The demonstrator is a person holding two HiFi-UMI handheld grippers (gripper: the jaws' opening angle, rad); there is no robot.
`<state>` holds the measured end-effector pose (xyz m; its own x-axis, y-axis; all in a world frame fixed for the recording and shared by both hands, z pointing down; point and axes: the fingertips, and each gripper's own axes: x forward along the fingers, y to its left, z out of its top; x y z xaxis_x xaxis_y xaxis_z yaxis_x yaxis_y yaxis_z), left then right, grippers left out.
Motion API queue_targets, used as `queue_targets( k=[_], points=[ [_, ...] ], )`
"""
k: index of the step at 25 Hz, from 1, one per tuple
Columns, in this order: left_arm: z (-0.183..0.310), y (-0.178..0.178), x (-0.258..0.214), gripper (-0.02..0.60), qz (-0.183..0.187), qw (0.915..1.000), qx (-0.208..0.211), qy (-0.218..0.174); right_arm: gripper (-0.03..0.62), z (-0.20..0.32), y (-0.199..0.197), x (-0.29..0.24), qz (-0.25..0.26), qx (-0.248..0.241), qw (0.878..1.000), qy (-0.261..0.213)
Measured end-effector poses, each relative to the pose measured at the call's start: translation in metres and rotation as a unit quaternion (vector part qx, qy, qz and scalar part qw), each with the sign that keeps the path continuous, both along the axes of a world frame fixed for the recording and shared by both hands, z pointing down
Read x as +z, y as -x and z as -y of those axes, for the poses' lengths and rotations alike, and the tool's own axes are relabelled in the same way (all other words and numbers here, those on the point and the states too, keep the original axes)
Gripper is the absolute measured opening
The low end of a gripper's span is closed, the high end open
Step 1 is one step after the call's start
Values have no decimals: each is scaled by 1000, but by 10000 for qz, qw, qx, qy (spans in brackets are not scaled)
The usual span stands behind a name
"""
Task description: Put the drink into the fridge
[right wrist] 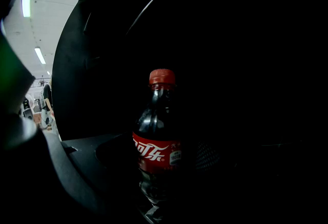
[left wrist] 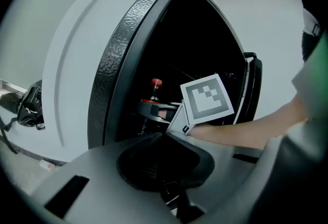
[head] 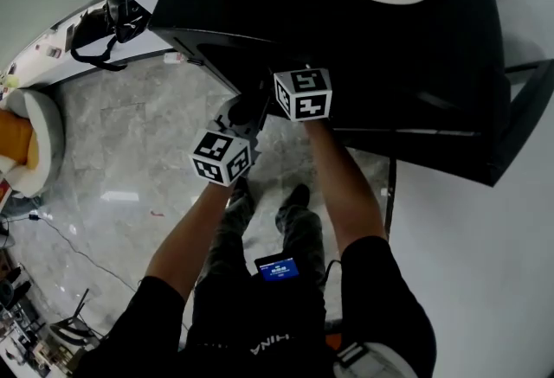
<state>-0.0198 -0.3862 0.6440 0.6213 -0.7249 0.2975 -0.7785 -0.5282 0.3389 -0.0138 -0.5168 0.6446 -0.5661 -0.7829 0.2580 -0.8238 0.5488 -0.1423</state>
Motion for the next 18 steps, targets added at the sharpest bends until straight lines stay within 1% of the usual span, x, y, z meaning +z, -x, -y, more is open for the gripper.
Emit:
queue_targets(
  k=[4, 8, 11, 18],
  points=[
    [1, -1, 3, 23, -45, 10000, -39, 14, 301, 5, 2, 3, -180, -72, 9997, -172],
    [-1, 0, 7, 23, -143, 9998, -119, 108, 299, -5, 8, 0, -447, -353, 9979, -306],
    [-4, -3, 9, 23, -173, 9997, -96, 149, 299, -14, 8, 0, -560, -478, 9967, -340],
    [-8, -9, 9, 23, -196, 9996, -31, 201, 300, -16, 6, 3, -624, -490, 9966, -222]
  ],
)
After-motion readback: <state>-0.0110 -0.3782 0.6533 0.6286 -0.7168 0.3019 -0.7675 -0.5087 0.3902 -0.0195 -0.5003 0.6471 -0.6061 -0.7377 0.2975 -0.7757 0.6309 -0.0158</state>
